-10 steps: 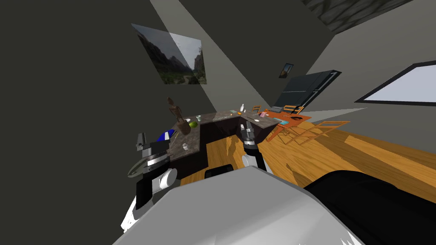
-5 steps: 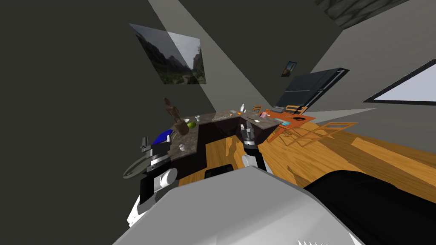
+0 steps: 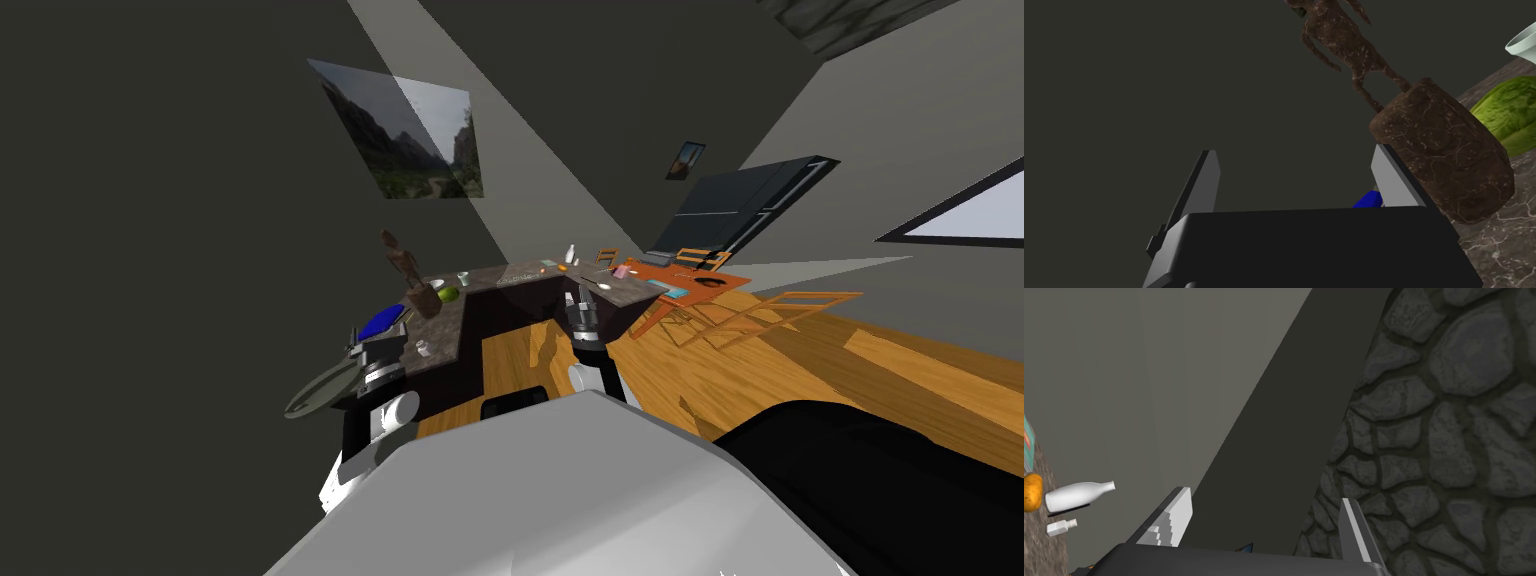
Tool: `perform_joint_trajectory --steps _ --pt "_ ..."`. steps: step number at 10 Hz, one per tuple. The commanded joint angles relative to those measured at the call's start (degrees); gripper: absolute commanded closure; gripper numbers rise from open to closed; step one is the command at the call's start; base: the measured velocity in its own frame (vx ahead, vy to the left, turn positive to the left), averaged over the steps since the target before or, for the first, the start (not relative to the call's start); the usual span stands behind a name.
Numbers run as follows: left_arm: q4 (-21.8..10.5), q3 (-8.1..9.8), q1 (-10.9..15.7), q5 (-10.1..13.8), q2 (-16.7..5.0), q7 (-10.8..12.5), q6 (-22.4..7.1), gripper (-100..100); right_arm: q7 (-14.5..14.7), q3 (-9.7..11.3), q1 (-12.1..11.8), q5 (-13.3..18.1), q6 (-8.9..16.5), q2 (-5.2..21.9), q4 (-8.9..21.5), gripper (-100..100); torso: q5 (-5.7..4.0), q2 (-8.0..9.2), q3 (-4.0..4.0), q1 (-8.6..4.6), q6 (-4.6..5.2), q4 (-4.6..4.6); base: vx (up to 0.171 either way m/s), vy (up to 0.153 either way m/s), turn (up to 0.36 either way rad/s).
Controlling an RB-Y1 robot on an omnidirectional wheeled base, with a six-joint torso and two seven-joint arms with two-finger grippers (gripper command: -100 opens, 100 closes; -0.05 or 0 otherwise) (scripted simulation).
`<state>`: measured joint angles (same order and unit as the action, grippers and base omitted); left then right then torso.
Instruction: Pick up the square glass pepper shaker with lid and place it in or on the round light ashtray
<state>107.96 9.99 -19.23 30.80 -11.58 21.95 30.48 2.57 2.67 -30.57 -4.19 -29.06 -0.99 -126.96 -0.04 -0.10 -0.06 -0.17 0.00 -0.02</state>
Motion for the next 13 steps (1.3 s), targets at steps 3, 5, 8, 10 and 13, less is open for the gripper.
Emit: perform_joint_trajectory --steps 3,5,8,10,13 --pt "-6.0 -0.7 2.0 4.6 -0.1 4.4 -1.8 -100 0.0 0.0 0.0 0.0 0.0 0.0 0.0 0 0.0 -0.02 -0.01 -0.01 0.0 0.0 0.021 -0.049 0.054" --pt "-9.4 -1.49 3.1 6.7 -0.2 6.5 -2.6 -100 0.0 0.0 0.0 0.0 0.0 0.0 0.0 0 0.01 -0.01 0.0 0.05 -0.01 0.0 0.018 -0.028 0.054" --pt "-12.6 -2.54 4.1 8.4 0.0 8.4 -3.4 -100 0.0 0.0 0.0 0.0 0.0 0.0 0.0 0 0.03 0.03 0.02 0.17 0.0 0.01 0.01 -0.003 0.031" --pt "-15.5 -3.77 5.0 9.7 0.4 10.1 -4.2 -100 0.0 0.0 0.0 0.0 0.0 0.0 0.0 0 0.04 0.03 0.02 0.23 0.0 0.01 0.012 0.016 0.047" --pt "-18.0 -5.05 5.8 10.8 1.2 11.5 -4.9 -100 0.0 0.0 0.0 0.0 0.0 0.0 0.0 0 0.05 0.04 0.02 0.25 0.01 0.01 0.007 0.02 0.034"
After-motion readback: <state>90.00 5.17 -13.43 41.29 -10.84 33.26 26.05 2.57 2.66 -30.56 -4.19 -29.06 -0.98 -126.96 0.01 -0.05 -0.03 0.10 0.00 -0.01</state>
